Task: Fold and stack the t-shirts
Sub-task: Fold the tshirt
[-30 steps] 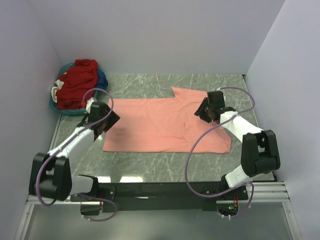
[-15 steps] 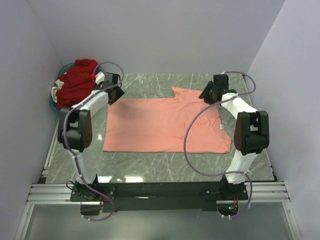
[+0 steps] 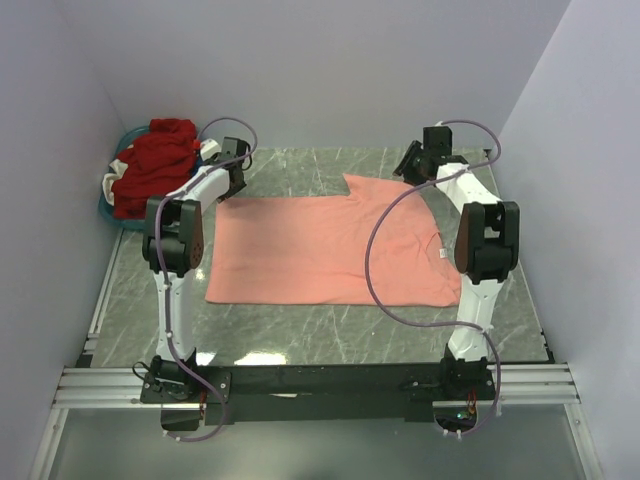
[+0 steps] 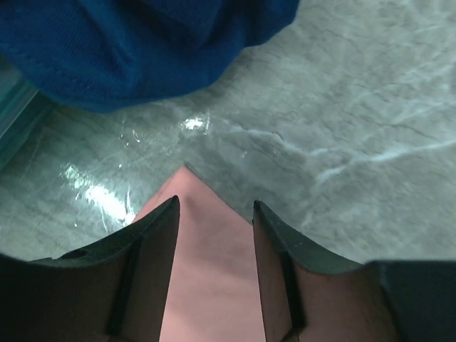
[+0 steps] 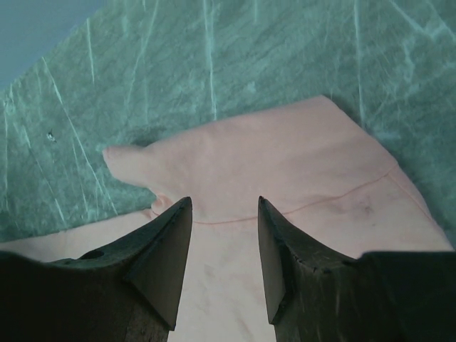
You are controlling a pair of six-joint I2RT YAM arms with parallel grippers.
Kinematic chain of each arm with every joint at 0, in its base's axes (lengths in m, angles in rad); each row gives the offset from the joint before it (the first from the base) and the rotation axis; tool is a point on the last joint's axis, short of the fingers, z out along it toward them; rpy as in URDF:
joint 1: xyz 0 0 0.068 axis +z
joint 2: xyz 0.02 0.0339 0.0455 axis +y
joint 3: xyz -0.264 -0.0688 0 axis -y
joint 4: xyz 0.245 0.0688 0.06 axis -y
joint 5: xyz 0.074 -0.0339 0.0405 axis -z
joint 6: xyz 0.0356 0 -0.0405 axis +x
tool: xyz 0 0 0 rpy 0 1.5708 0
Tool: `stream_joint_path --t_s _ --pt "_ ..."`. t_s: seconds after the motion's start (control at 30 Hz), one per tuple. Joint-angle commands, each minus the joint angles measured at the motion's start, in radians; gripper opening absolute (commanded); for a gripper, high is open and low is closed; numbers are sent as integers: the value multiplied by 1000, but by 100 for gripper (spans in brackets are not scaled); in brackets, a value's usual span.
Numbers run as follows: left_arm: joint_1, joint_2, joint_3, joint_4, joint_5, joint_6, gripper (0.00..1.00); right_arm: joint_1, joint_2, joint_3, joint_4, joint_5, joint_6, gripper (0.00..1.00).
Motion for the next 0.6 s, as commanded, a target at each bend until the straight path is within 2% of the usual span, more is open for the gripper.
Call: stream_joint_path --t_s 0.0,0.3,0.57 --pt "13 35 71 -35 -40 23 51 -16 14 68 -8 -10 -29 49" --pt "23 61 80 -44 -19 2 48 -34 69 156 -51 -33 -55 50" --pt "25 81 89 -47 7 -3 34 -48 150 263 -112 -26 -93 56"
